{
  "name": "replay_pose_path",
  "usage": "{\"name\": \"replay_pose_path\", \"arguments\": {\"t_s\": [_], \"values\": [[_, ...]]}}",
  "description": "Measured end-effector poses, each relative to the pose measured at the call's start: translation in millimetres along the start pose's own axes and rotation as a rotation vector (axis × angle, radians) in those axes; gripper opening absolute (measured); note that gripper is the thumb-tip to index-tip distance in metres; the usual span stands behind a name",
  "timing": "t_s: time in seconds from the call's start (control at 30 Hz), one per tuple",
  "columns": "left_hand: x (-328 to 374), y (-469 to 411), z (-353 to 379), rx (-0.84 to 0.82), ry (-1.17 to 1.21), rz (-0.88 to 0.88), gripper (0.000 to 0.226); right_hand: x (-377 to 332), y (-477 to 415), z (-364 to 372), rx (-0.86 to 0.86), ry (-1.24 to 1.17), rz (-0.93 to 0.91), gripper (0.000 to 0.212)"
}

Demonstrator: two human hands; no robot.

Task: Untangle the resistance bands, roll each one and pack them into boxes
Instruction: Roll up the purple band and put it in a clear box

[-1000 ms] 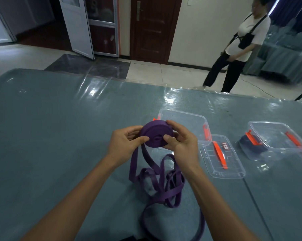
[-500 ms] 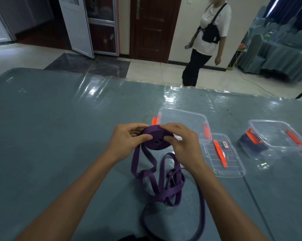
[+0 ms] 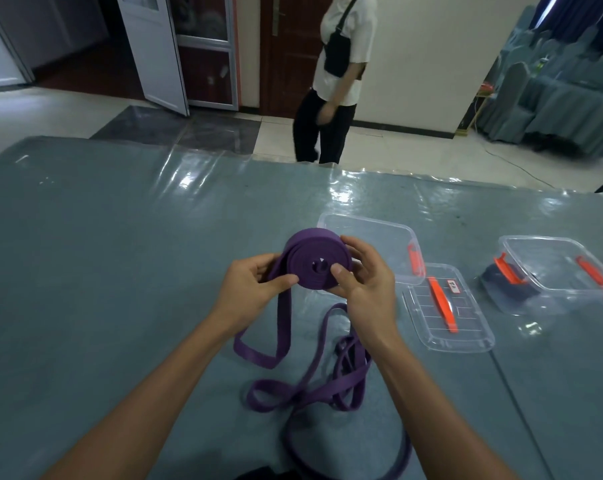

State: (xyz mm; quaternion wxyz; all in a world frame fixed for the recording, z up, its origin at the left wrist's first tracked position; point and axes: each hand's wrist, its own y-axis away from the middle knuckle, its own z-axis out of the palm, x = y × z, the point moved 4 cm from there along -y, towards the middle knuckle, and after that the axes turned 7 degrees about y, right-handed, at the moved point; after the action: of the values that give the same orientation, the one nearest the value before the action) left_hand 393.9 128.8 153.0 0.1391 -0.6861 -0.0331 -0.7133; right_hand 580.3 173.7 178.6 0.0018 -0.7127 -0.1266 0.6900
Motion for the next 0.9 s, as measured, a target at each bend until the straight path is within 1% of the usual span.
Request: {"name": "replay_pose_path", "arguments": {"t_s": [0.13,0.17,0.27,0.37,0.43,0.53,0.57,0.7,0.73,0.83,0.9], "values": [[3,-4,-3,-0.053,-0.04,-0.033,0.045,-2,-1,-2,-0.029,0.01,-0.027,0.044],[7,-5,-2,-0.078,-0.049,-0.035,0.045,-3,-2,-2,-0.036,0.021,-0.037,0.044],[18,-7,4,-0.14,-0.108,0.003,0.028,-3,-6,-5,-0.023,0.077,-0.065,0.047],[21,-9,6,-0.122,-0.165,0.029,0.02,-2,-9,-8,0.005,0.148,-0.098,0.048],[22,-10,8,-0.128,-0.178,0.034,0.025,-2,-10,-11,0.012,0.159,-0.107,0.048],[28,-10,9,-0.146,-0.14,0.029,0.042,-3,-12,-15,0.008,0.181,-0.118,0.048],[31,-10,9,-0.146,-0.138,0.035,0.042,-3,-12,-17,0.005,0.184,-0.121,0.048],[38,-16,7,-0.13,-0.188,0.064,0.023,-3,-13,-20,-0.007,0.191,-0.126,0.049],[39,-17,7,-0.144,-0.192,0.055,0.024,-3,-13,-20,-0.007,0.196,-0.129,0.049],[43,-17,9,-0.208,-0.224,0.057,0.037,-8,-14,-19,-0.003,0.196,-0.137,0.049],[47,-16,9,-0.212,-0.229,0.076,0.039,-13,-13,-17,-0.003,0.201,-0.151,0.048]]}}
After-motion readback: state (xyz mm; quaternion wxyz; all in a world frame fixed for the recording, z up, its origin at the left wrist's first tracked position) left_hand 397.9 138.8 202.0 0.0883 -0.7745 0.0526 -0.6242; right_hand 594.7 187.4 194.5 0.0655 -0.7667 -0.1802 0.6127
